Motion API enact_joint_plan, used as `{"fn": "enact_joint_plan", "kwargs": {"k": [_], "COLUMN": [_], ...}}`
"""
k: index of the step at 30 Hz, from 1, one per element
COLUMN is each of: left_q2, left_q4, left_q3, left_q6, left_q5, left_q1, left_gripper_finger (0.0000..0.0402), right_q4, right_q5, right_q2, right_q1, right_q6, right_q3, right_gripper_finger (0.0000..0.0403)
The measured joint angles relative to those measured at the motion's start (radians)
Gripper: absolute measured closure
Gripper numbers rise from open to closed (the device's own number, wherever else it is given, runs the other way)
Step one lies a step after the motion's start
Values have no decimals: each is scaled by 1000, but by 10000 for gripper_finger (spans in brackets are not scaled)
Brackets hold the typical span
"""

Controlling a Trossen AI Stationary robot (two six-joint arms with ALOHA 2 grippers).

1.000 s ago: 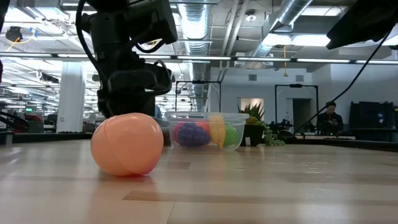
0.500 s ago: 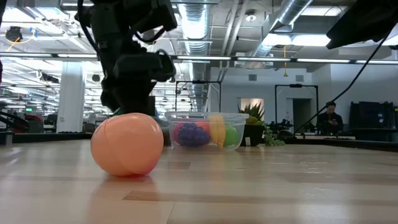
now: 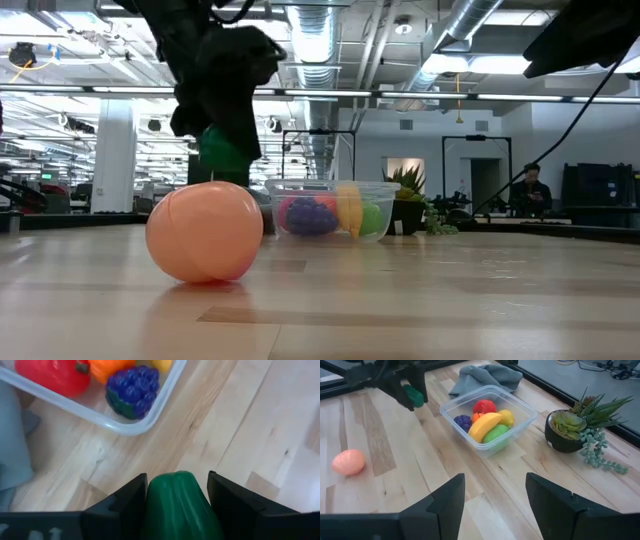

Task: Pick and placing Produce into tupperware
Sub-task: Put the green bell pepper into the transparent bin

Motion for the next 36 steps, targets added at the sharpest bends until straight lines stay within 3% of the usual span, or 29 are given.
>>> {"fn": "enact_joint_plan", "kwargs": {"k": [36], "left_q2": [-49], "left_q4": [73], "left_q3": [1], "left_q6": [5], "left_q5": [-44], "left_q1": [-27], "left_gripper_finger": [212], "right_q4": [37], "right_q5": [2], "right_q2": [0], "right_q1": [0], "right_q6": [19], "right_q3": [0], "right_gripper_finger": [168]}}
